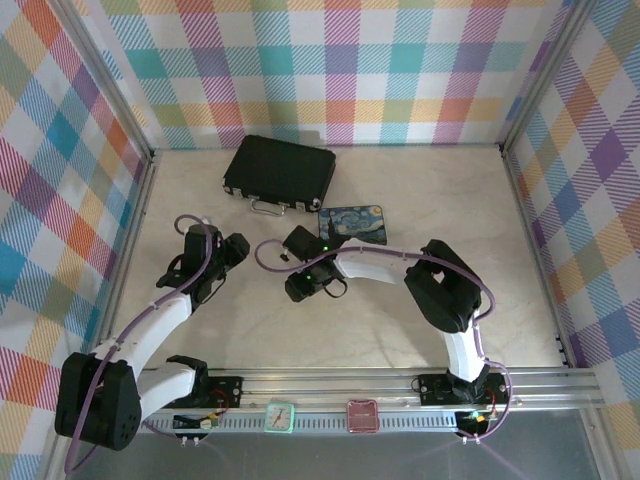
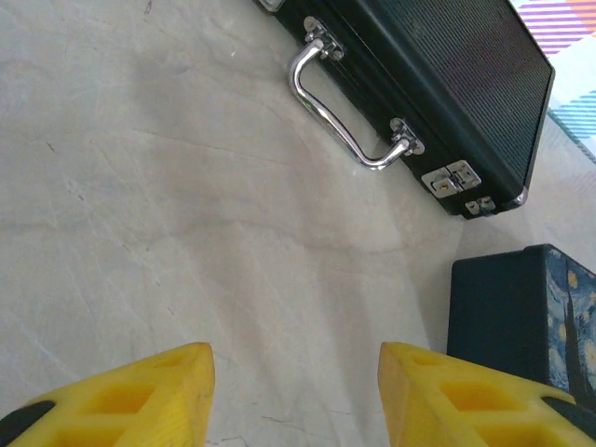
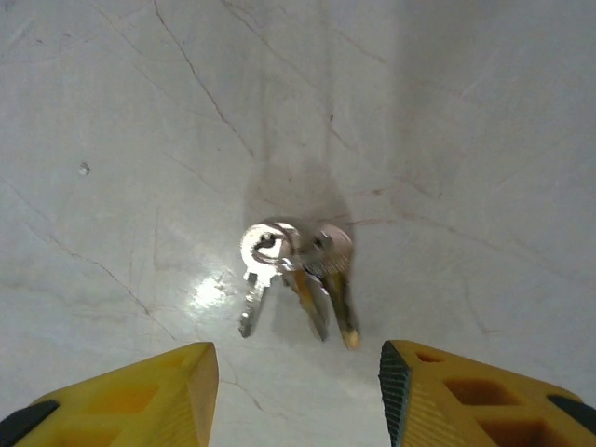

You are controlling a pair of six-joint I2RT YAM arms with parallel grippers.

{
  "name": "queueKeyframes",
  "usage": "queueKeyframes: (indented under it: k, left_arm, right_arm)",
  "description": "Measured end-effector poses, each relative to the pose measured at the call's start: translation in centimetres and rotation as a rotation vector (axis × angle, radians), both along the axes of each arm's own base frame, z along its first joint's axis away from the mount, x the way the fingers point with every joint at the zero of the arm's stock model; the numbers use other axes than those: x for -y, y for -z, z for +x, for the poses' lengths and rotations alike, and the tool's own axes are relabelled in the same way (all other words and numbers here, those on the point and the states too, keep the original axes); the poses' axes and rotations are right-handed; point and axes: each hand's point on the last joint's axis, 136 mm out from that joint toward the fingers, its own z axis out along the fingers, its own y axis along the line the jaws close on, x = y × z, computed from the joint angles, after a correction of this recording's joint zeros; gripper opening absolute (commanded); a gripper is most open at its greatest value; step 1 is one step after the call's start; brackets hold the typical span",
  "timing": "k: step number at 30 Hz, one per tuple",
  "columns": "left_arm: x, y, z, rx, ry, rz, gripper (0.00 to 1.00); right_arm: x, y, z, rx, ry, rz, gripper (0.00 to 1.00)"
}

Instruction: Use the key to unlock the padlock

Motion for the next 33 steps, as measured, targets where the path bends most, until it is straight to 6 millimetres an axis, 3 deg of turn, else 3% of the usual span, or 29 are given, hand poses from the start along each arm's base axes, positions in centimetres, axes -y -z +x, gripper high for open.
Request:
queueKeyframes:
  k: [3, 7, 10, 17, 24, 29, 33]
  left_arm:
    - [-0.1, -0.2, 0.0, 0.006, -0.001, -0.001, 0.5]
    - [-0.1, -0.6, -0.1, 0.021, -0.003, -0.004, 0.51]
    - [-0.2, -0.9, -0.1, 0.031, -0.001, 0.003, 0.64]
    - [-1.6, -1.0, 0.2, 0.031, -0.046, 0.003, 0.65]
    - [-2.9, -0.3, 0.4, 0.007, -0.078, -0.015, 0.65]
    - [-2.7, -0.6, 0.4, 0.015, -0.069, -0.023, 0.64]
    - [-2.0, -1.0, 0.3, 0.021, -0.037, -0.054, 0.64]
  right_arm:
    - [0.0, -0.7, 0.8, 0.056, -0.069, -0.036, 0.62]
    - [-0.1, -0.4, 1.1, 0.083, -0.123, -0.061, 0.63]
    - [-0.4, 0.5, 0.8, 0.058, -0.138, -0.067, 0.64]
    - [-3.2, 1.8, 0.7, 0.05, -0.138, -0.058, 0.6]
    - [-3.6, 2.1, 2.0, 0.063, -0.037, -0.082, 0.33]
    - [-3.6, 1.7, 2.4, 0.057, 0.052, -0.062, 0.0]
    - [-2.4, 1.3, 1.9, 0.04, 0.117, -0.038, 0.0]
